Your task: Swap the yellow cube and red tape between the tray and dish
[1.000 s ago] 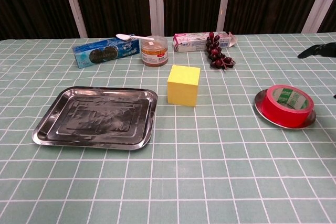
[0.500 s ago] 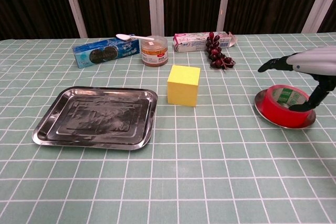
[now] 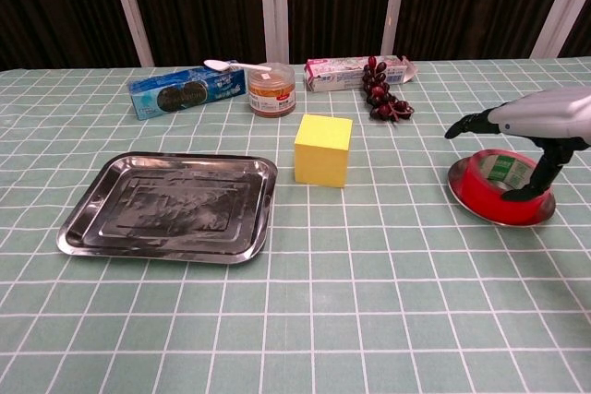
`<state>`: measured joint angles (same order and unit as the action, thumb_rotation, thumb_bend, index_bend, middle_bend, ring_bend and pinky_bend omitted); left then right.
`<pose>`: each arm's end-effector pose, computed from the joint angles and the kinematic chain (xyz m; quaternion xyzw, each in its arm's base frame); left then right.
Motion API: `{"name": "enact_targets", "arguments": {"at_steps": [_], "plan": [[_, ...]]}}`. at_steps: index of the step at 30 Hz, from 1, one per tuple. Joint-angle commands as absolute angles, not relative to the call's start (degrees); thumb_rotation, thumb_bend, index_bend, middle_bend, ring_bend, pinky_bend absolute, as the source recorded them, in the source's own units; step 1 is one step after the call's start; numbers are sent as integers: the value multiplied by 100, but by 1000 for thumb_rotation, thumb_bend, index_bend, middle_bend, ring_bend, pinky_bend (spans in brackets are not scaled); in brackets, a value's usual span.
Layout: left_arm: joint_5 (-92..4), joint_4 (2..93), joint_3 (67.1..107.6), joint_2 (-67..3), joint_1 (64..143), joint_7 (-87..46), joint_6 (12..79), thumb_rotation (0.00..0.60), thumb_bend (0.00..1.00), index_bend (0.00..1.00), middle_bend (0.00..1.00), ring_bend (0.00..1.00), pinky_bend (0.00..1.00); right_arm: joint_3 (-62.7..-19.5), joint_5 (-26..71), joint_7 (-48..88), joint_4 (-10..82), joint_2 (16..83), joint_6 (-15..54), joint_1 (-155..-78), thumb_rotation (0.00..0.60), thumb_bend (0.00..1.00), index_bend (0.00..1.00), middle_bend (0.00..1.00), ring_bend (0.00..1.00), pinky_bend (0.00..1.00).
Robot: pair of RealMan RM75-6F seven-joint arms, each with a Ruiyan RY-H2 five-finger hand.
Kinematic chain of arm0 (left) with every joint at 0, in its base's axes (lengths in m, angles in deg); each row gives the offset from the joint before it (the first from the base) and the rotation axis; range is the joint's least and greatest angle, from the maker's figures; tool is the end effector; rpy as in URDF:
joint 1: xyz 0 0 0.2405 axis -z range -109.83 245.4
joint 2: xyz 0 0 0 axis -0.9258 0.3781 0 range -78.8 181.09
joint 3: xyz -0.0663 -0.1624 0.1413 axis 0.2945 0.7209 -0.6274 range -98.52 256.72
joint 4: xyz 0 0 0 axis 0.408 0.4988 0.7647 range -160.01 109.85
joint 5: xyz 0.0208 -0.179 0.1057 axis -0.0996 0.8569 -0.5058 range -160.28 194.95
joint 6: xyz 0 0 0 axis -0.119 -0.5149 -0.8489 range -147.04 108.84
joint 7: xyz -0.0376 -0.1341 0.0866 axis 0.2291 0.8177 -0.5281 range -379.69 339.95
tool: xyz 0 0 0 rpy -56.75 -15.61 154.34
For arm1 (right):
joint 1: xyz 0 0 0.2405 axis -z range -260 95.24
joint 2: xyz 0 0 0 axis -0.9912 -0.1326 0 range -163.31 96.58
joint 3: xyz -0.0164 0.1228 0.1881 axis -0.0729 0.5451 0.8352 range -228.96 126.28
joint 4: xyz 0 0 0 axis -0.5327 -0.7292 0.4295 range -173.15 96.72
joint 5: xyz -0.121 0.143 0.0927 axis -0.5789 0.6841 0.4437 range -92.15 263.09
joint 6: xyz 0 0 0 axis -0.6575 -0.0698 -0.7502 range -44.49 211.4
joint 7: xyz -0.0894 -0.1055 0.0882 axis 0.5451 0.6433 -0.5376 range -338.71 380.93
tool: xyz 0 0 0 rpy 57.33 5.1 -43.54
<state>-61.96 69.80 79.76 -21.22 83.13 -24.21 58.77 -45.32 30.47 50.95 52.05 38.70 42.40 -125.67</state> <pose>-0.2439 0.2332 0.0797 -0.6200 -0.4391 -0.3984 0.5139 -0.1858 -0.3435 0.0221 0.8080 -0.3469 0.1915 0.4360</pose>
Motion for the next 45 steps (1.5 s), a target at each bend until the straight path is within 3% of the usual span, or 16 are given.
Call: {"name": "enact_targets", "arguments": {"at_steps": [1, 10, 17, 19, 22, 26, 32, 36, 45], "plan": [[-6210, 6963, 7987, -2112, 8293, -2400, 5880, 600, 26, 0, 18, 0, 0, -4589, 3154, 5129, 5117, 3921, 4264, -12642, 524, 323, 0, 0, 0, 0], [-6268, 6948, 7989, -2055, 8202, -2306, 5894, 600, 25, 0, 17, 0, 0, -4798, 3391, 5055, 4754, 4107, 4426, -12774, 542, 321, 0, 0, 0, 0], [-6283, 6976, 8024, -2054, 8181, -2314, 5854, 600, 26, 0, 16, 0, 0, -4879, 3467, 4842, 4607, 4076, 4482, -12802, 599, 320, 0, 0, 0, 1], [-6296, 6974, 8031, -2071, 8185, -2317, 5829, 600, 25, 0, 16, 0, 0, -4880, 3417, 4728, 4580, 4054, 4488, -12793, 600, 320, 0, 8, 0, 54], [-6310, 6981, 8045, -2085, 8202, -2340, 5785, 600, 25, 0, 16, 0, 0, -4881, 3281, 4558, 4549, 4040, 4440, -12751, 600, 320, 0, 94, 41, 245], [-6307, 6990, 8071, -2092, 8224, -2378, 5734, 600, 26, 0, 13, 0, 0, -4897, 3144, 4384, 4487, 4035, 4435, -12717, 600, 320, 0, 235, 181, 423], [-6297, 7000, 8092, -2104, 8253, -2419, 5657, 600, 26, 0, 10, 0, 0, -4932, 3060, 4214, 4381, 4041, 4460, -12682, 600, 320, 38, 299, 264, 482], [-6298, 7016, 8119, -2119, 8270, -2430, 5632, 600, 25, 0, 10, 0, 0, -4932, 3013, 4146, 4385, 3990, 4368, -12641, 600, 319, 101, 300, 265, 482], [-6322, 7008, 8139, -2124, 8296, -2426, 5579, 600, 26, 0, 11, 0, 0, -4942, 2978, 4298, 5051, 3315, 3870, -12476, 600, 320, 116, 300, 265, 482]]}}
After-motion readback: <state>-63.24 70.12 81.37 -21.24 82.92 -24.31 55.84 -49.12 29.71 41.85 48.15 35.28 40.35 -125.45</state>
